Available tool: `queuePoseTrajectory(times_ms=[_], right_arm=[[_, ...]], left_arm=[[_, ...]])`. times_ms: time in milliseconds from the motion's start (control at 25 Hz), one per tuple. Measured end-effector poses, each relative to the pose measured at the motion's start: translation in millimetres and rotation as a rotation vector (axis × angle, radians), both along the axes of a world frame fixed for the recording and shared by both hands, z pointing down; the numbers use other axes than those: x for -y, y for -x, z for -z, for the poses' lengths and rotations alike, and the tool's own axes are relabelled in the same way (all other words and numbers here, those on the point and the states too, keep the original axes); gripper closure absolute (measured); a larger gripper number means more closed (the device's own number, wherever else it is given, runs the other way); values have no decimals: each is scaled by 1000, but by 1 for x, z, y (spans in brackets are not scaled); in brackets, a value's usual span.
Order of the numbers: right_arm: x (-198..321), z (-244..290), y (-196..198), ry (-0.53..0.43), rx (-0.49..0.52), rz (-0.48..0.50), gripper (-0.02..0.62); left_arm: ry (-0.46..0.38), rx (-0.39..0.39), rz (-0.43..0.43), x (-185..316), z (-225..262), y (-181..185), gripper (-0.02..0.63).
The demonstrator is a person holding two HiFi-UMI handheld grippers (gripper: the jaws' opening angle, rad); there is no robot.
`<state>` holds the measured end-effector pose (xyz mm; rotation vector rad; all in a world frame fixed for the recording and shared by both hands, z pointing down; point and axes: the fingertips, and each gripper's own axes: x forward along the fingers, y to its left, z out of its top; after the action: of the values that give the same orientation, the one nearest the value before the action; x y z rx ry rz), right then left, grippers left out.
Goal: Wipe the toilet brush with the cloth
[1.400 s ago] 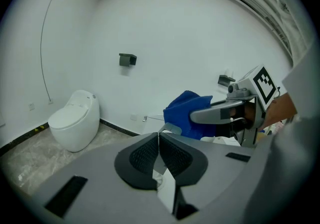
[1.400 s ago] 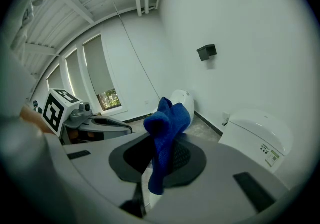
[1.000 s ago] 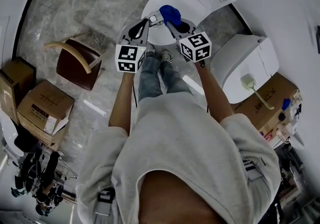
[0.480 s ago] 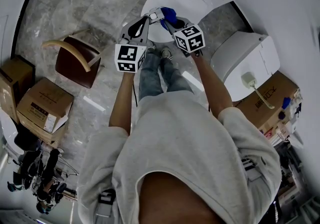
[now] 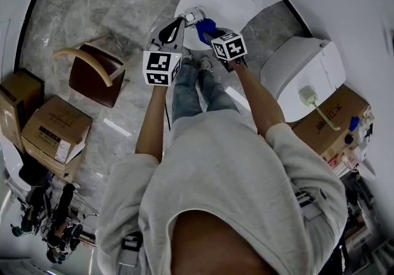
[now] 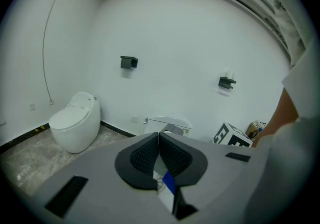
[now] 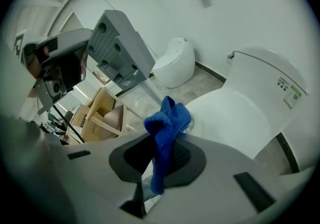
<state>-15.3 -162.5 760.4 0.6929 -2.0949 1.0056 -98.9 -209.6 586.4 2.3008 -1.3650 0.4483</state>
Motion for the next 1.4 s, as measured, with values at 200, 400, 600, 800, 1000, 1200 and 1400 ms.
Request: queuePoseTrajectory(times_ms=[200,400,600,800,1000,1200,1400], right_arm=[[-12,2,-18,-5,-20,-32,538],[-15,31,-26,-95,13,-47,538],[-17,77,-13,-224,68,-1,538],[-21,134,15,-370,137,100,538],[-8,160,32,-445,164,104,537],[-1,143,37,-423,126,94,538],[5,122,35,-375,94,68,538]], left_arm=[[-5,20,-4,0,1,1,584],[-6,28,-5,0,0,1,584],[-4,42,-11,1,-2,2,584],[-5,55,-24,1,-2,2,584],[-7,66,-29,3,-3,1,584],[-1,62,-33,3,-3,1,584],[-3,50,-24,3,-3,1,584]])
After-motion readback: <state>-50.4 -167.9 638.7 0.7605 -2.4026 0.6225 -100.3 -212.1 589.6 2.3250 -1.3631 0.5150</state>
